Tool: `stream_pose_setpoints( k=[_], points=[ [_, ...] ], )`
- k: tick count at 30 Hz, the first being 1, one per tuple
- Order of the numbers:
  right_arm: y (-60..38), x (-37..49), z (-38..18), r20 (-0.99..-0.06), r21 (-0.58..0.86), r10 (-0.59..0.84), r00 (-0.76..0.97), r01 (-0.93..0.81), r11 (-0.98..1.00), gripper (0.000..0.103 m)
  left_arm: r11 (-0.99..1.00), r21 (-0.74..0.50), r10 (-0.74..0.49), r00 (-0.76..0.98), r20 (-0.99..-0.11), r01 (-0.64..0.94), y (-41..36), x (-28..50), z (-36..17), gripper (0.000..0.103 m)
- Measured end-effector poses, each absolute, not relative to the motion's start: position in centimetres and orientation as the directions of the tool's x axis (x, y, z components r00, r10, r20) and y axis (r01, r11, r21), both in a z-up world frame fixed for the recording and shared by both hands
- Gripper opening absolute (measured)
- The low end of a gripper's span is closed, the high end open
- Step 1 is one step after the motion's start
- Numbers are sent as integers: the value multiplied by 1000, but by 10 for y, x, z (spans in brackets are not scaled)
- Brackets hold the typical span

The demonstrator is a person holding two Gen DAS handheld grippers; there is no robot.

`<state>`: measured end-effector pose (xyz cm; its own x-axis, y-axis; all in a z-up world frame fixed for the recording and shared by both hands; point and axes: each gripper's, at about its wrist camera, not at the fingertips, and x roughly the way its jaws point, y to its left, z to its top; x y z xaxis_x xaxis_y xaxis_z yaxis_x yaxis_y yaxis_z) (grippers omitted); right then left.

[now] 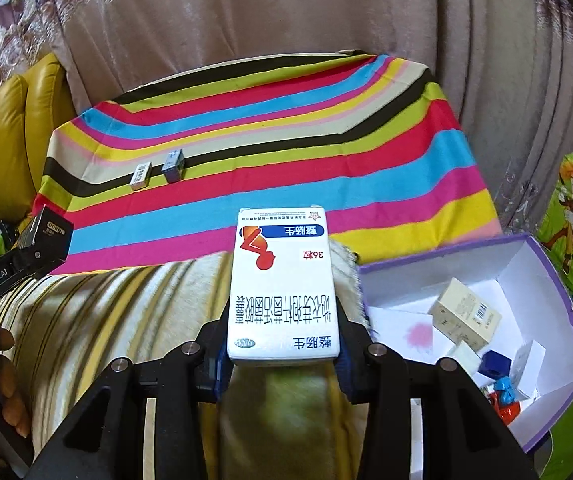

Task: Organize rigid objects
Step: 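Carry the black box and white red-printed box over the storage box, then open both tools to drop both boxes into the storage box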

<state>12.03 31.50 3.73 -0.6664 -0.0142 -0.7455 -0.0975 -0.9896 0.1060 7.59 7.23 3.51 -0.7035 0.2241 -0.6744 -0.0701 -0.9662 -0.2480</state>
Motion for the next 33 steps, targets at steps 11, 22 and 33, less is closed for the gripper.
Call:
stream_pose_setpoints(
  k=[11,22,33],
  points=[
    [384,153,28,-753,140,53,-655,-239,-961,42,-917,-213,384,-604,-699,-337,166,70,48,87],
    [443,177,15,-780,93,177,-600,-391,-916,42,-840,-203,474,-499,-726,-502,249,79,47,87],
    [469,186,11,-788,31,272,-552,-477,-878,42,-763,-212,534,-411,-739,-610,292,93,43,87]
  ],
)
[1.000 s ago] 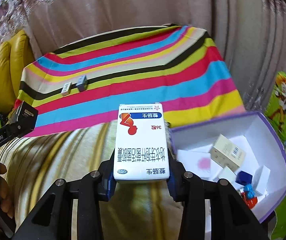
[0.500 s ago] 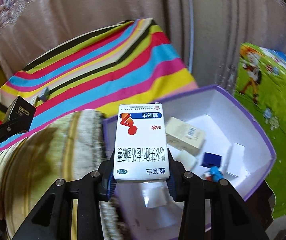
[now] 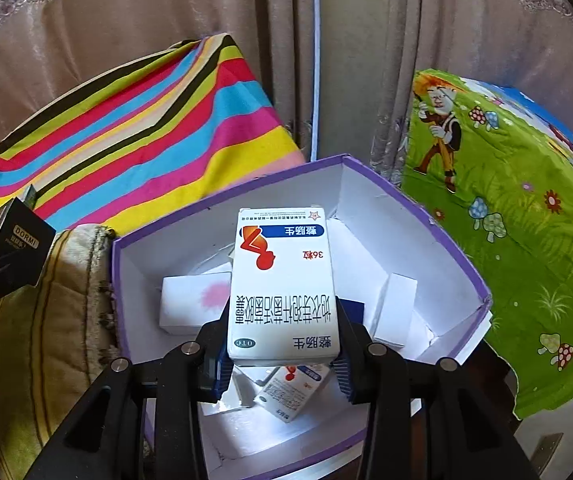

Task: Organize rigid objects
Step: 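Open both tools to drop both boxes into the storage box, then move both open tools back over the cloth toward the two small boxes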

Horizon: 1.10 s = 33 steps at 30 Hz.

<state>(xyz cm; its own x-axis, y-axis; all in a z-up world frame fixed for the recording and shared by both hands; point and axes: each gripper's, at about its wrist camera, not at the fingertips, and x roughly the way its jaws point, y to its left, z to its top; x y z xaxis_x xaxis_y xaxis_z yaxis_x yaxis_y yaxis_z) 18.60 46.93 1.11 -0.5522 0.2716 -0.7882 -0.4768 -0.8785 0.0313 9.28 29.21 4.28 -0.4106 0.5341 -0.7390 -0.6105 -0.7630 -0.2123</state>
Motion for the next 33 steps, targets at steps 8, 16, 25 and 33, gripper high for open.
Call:
stream_pose_setpoints(
  k=[8,16,25,33],
  points=[
    [475,192,14,-775,53,283,-565,-505,-861,43,-715,-255,576,-342,-743,-651,305,94,41,88],
    [475,192,16,-768,77,288,-571,-529,-845,72,-688,-316,623,-308,-719,-653,303,92,43,94],
    [464,185,19,-769,77,275,-577,-510,-856,75,-751,-404,635,-404,-658,-523,260,72,48,94],
    [448,173,22,-768,71,251,-589,-468,-881,76,-834,-434,552,-519,-652,-341,204,46,46,94]
  ],
)
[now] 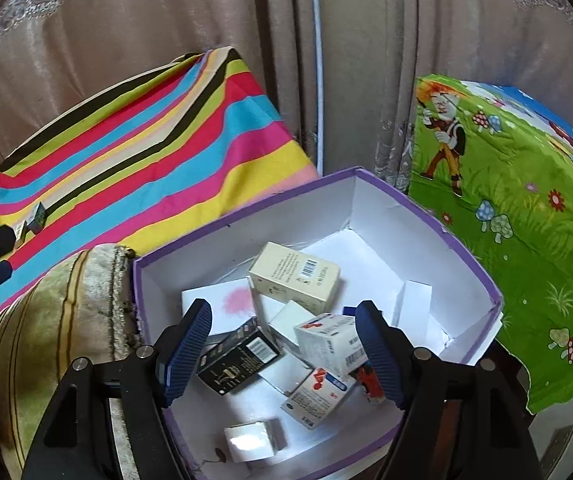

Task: Organize rigid objects
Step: 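Move both open tools back over the cloth toward the two small boxes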

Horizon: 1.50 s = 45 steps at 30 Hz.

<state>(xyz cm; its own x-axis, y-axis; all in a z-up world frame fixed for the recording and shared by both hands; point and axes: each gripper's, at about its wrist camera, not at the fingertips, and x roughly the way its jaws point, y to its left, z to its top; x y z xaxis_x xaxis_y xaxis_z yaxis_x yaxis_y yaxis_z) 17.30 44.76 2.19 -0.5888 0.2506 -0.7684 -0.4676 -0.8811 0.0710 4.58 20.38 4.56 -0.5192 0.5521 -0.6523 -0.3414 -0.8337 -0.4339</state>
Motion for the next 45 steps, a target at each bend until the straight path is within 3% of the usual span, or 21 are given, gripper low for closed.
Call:
stream_pose_setpoints(
  k=[10,25,45],
  points=[
    [417,162,22,-774,49,213,-597,-391,-919,76,-869,-462,462,-625,-629,-177,133,34,36,94],
    [386,144,29,-765,30,186,-617,-322,-946,76,-890,-440,396,-677,-621,-118,97,40,36,94],
    [337,106,23,-778,-15,136,-613,-198,-980,76,-956,-292,188,-700,-689,32,79,37,29,94]
  ],
)
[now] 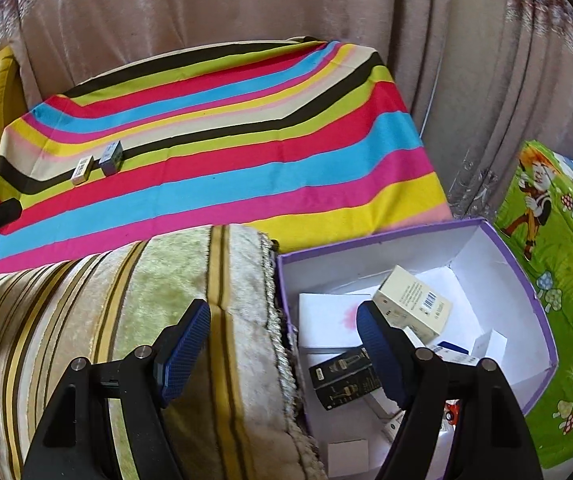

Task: Organize rigid objects
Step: 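Move both open tools back over the cloth toward the two small boxes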

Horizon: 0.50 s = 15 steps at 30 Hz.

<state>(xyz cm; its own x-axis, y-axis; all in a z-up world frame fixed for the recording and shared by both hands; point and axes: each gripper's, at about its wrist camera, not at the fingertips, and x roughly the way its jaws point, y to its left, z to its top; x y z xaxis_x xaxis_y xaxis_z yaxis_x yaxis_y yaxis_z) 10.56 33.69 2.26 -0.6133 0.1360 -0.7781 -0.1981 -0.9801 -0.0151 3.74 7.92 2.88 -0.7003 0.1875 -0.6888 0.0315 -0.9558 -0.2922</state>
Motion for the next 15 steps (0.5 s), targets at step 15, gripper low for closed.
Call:
stream_pose_setpoints(
  k=[15],
  points=[
    [293,62,22,-781,-63,109,-615,-96,-993,76,-945,-308,163,-658,-736,110,40,17,11,94]
  ],
)
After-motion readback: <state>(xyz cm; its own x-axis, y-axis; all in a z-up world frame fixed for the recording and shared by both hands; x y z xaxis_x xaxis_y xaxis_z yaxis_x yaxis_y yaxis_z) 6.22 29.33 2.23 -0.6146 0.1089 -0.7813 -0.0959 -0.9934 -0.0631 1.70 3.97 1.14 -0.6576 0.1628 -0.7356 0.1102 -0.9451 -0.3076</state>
